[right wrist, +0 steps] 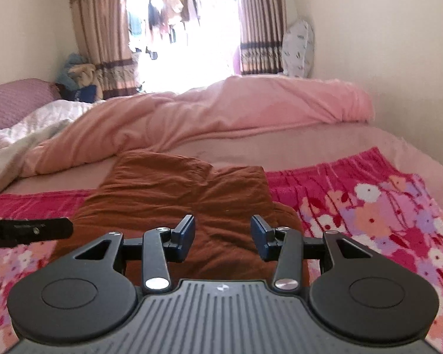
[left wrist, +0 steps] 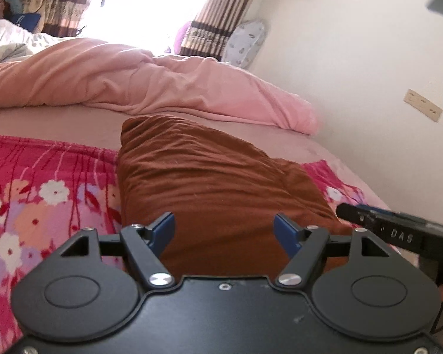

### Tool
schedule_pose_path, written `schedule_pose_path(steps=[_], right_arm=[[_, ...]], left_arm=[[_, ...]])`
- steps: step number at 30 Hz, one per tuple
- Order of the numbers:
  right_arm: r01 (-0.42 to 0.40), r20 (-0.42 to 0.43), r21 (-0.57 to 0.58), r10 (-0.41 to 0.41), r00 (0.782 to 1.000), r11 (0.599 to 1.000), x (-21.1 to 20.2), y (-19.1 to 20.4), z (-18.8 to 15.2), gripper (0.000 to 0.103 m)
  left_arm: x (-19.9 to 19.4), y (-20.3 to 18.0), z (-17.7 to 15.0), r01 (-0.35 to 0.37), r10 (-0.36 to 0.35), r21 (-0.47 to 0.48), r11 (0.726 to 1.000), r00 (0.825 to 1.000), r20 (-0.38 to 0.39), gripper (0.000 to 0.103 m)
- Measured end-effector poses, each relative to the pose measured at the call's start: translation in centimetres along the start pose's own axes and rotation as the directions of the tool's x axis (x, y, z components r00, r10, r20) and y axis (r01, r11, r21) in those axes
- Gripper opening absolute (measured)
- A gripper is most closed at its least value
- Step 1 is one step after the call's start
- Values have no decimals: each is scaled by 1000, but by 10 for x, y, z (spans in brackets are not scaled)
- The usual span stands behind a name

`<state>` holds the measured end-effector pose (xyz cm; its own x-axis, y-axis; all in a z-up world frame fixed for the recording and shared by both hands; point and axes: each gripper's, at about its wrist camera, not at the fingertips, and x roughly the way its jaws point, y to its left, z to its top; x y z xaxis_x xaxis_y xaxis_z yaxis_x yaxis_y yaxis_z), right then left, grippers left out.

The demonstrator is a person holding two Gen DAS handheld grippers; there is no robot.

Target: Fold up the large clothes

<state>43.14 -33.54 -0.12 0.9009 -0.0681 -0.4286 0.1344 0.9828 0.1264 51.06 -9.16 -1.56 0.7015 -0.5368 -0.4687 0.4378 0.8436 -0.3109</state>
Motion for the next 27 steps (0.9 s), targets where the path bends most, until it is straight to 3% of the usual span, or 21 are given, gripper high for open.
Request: schedule_pose_path(steps=[7,10,15,18,22,25,27], right_arm=[[-34,5,-16,34,999,999,-32,1,-17,52],[-26,-27,4,26,999,1000,-27,-6,-34,52],[-57,-68,43,60,996,997,-8,-22,-58,52],[-91,-64,98,97,993,991,1,-33,-66,52],[-99,-47,86,103,994,991,-3,-31,-68,52],[-170,-29,105,173,984,980,-13,-40,-61,60],[-288,-3,176,293,956,941,-18,-60,-52,78]], left_arm=[[-18,-11,-31,31,-31,15,999,999,-22,74],[-6,-10,-46,19,-19,10,1000,997,-72,74],[5,-15,-64,25,-19,87,996,998,-67,82],[7,-20,-68,6,2,123,992,998,-58,82],[4,-19,-63,17,-8,133,991,997,-71,84],[-7,-6,-50,73,-65,104,992,995,-78,90],[-15,14,-41,84,-82,43,996,995,-57,95]])
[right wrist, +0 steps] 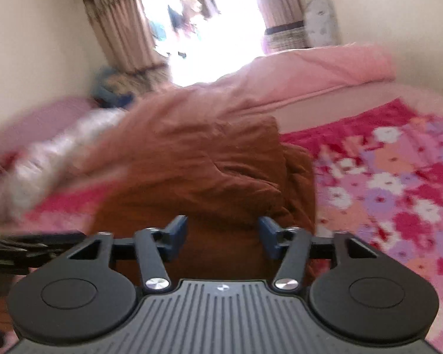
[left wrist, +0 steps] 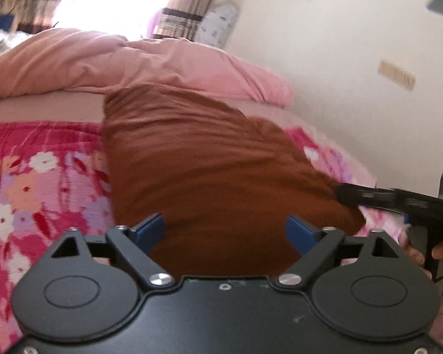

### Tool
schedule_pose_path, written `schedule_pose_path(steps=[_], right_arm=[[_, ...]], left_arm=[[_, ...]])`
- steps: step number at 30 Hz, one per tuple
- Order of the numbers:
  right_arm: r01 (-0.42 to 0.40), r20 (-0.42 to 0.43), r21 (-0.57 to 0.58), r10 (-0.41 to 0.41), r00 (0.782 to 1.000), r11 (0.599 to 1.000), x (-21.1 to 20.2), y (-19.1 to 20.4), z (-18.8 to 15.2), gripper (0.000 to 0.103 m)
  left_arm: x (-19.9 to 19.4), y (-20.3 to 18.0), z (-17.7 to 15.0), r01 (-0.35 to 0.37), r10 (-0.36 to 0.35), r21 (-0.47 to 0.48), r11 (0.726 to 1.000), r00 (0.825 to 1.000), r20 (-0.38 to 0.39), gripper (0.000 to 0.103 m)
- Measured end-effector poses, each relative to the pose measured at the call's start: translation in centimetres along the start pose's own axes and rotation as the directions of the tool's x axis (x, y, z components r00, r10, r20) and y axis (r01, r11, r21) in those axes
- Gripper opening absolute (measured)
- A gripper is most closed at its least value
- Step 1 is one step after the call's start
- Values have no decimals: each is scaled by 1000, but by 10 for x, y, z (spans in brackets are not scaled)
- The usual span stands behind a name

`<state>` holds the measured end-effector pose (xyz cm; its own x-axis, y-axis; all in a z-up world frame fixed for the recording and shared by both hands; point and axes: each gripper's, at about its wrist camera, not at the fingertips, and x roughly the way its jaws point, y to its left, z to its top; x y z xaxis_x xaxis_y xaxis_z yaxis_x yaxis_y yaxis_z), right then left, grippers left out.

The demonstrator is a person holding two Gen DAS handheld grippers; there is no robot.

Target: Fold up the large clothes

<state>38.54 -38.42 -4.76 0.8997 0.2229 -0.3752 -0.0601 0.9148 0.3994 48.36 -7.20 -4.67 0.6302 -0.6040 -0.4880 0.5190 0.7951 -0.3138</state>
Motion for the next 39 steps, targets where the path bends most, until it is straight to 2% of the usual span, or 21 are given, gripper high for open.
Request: schedule_pose_path(steps=[2,3,5,7,10,13,16,18,21,24,26,30,37,39], right_arm=[[-97,36,100,94,995,990,-10,-22,10,85],[-117,57,140,110,992,983,-13,-32,13,90],[-136,81,213,121,989,967,-14,-55,17,92],[-158,67,295,145,987,942,-6,-80,18,92],[-189,53,431,185,981,882,10,-115,11,92],[-239,83,541,232,969,806,24,-143,0,92],[-302,107,618,302,947,726,41,-161,-8,92],[-309,105,649,320,942,696,52,-169,-12,92],[-288,72,656,322,944,697,67,-171,-15,91],[-314,66,641,358,931,700,77,-170,-14,91],[-330,55,645,390,919,689,85,-169,-11,91],[-333,30,645,413,910,688,101,-164,-1,92],[-313,-33,605,416,909,732,122,-145,16,98],[-308,-59,588,419,906,748,127,-139,22,100]], left_arm=[[-8,22,5,10,-8,-56,998,1000,27,98],[-12,35,6,19,-15,-94,995,999,39,99],[-14,59,8,23,-16,-172,985,999,43,101],[-7,85,10,7,-7,-267,964,1000,2,101],[7,117,6,41,-61,-402,915,997,-38,101],[24,137,-2,44,-87,-492,870,994,-64,101],[38,147,-7,52,-113,-534,844,990,-82,101],[42,148,-6,78,-122,-530,844,991,-49,101],[50,145,-3,107,-159,-530,841,986,-52,101],[62,141,2,143,-197,-501,854,979,-55,102],[71,140,4,173,-230,-501,848,972,-54,103],[89,136,12,205,-269,-498,842,961,-59,103],[127,132,28,240,-340,-537,808,936,-94,103],[134,126,34,224,-327,-523,822,939,-110,103]])
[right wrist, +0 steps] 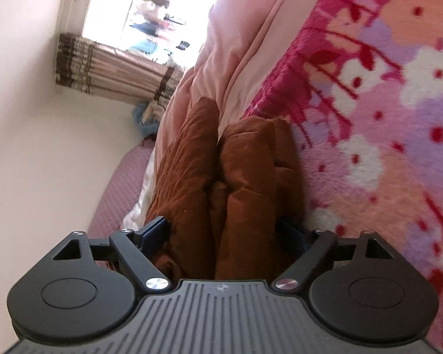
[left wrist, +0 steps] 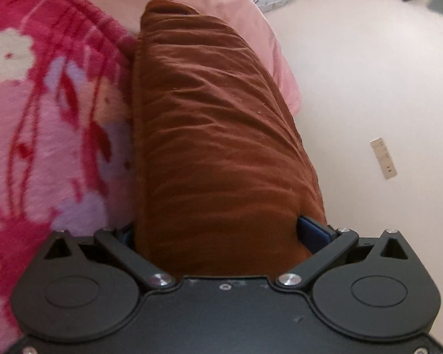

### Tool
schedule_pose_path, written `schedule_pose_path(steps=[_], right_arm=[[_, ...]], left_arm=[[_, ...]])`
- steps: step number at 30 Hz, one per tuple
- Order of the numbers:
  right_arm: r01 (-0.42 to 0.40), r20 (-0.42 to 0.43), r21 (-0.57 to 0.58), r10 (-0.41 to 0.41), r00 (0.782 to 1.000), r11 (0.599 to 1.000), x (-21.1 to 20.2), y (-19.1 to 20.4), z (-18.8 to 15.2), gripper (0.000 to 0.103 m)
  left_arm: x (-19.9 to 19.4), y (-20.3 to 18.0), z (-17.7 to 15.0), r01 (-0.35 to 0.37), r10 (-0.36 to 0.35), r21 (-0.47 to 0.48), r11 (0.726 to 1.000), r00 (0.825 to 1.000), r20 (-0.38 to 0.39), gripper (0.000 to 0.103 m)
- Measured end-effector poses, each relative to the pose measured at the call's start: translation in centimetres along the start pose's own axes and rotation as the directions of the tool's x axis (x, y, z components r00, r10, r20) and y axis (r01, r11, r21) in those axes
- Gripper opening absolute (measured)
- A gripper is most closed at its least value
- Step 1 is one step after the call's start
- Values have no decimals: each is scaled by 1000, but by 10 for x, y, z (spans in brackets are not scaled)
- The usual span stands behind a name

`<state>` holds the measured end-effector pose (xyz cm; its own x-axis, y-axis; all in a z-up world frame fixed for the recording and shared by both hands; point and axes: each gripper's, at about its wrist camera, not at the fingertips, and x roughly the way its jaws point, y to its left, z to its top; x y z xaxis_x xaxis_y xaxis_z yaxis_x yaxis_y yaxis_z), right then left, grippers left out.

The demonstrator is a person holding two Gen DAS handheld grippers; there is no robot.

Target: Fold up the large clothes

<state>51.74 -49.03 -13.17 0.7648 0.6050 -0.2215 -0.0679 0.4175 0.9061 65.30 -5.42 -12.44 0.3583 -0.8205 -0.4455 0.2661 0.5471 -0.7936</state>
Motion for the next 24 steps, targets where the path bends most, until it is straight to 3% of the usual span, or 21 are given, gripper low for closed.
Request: schedule_pose_path(steps=[8,10,12,15,19,24], right_arm=[[50,-12,-64,-51,999,997,14,16,-1,102],[83,-6,-64,-83,996,995,16,18,-2,88],[101,1,-69,-101,995,992,15,21,-4,65],[117,11,-75,-116,993,990,13,29,-7,48],[114,24,-80,-113,993,990,12,43,-9,40],[79,42,-101,-75,996,992,2,73,-13,37]], left_arm=[[8,-8,3,-21,22,8,1000,1000,-16,102],[9,-11,1,-31,31,13,999,999,-8,99],[9,-18,0,-49,49,29,998,999,6,92],[5,-30,-2,-68,67,61,996,998,19,77],[-4,-42,-1,-69,69,69,995,998,15,69],[-32,-65,-4,-65,61,84,994,997,44,69]])
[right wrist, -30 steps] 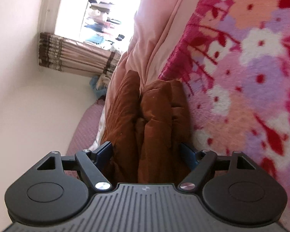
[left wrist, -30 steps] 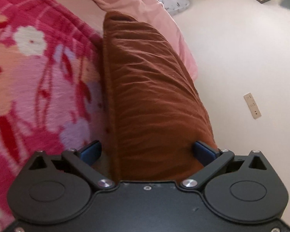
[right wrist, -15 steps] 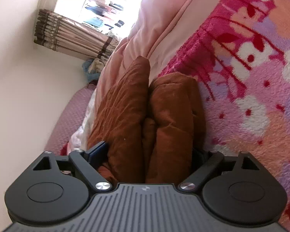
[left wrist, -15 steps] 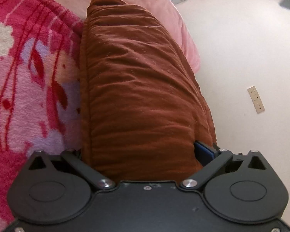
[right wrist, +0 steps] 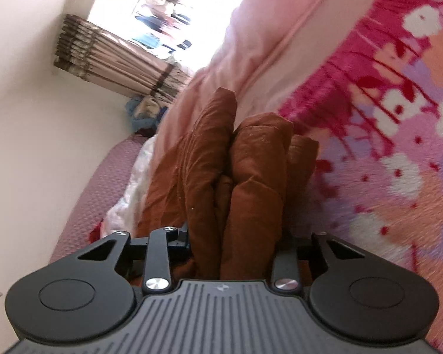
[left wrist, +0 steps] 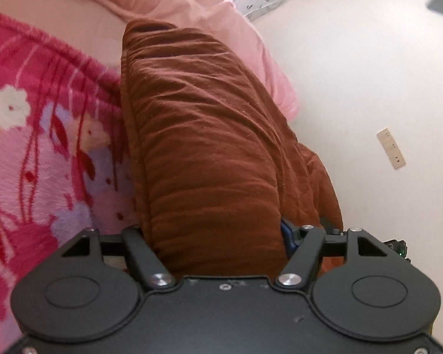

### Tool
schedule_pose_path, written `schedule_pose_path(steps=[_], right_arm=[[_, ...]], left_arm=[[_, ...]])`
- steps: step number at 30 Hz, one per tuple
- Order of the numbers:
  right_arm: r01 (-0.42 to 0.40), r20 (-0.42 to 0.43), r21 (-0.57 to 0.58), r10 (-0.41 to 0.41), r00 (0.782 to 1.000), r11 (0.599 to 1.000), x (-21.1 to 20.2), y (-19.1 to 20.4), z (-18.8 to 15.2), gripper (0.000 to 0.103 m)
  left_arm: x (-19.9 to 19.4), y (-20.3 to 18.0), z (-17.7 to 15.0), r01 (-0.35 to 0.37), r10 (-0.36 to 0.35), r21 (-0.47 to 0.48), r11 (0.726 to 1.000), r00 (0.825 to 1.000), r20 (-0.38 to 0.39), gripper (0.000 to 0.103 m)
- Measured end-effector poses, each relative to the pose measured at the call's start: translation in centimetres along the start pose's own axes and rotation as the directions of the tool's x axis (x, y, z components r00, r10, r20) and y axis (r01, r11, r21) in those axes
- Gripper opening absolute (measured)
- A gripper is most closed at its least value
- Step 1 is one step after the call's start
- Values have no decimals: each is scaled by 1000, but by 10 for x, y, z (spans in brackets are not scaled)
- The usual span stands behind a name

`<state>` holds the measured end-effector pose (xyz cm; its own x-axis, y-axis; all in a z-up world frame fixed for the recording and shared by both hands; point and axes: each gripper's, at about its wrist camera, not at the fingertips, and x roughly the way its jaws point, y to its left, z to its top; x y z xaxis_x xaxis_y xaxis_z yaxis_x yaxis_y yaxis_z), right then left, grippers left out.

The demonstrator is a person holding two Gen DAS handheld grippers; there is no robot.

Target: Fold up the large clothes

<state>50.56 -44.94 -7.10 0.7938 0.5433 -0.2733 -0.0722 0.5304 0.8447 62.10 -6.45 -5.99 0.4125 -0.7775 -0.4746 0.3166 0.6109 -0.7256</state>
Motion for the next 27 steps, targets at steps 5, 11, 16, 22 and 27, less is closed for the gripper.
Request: schedule_pose_path(steps=[5,11,16,22,27], right_arm=[[-51,-1,-48,51,999,998,-9,47,-7,37],[-123,-25,-95,121,992,988,-5,95,-31,37],[-145,-49,-117,140,989,983,6,114,-65,38],[-130,-71,-80,124,990,988,22,98,-96,38],[-64,-94,-66,58,994,996,33,70,-119,38]], left_arm=[[-58,-19,0,-4,2,46,999,999,49,69],[-135,-19,-19,-31,23,69,997,993,113,69],[-169,-1,-37,-54,45,65,996,990,131,70],[-164,38,-63,-56,52,33,998,993,105,70],[-136,80,-73,-61,61,-11,998,997,55,72]])
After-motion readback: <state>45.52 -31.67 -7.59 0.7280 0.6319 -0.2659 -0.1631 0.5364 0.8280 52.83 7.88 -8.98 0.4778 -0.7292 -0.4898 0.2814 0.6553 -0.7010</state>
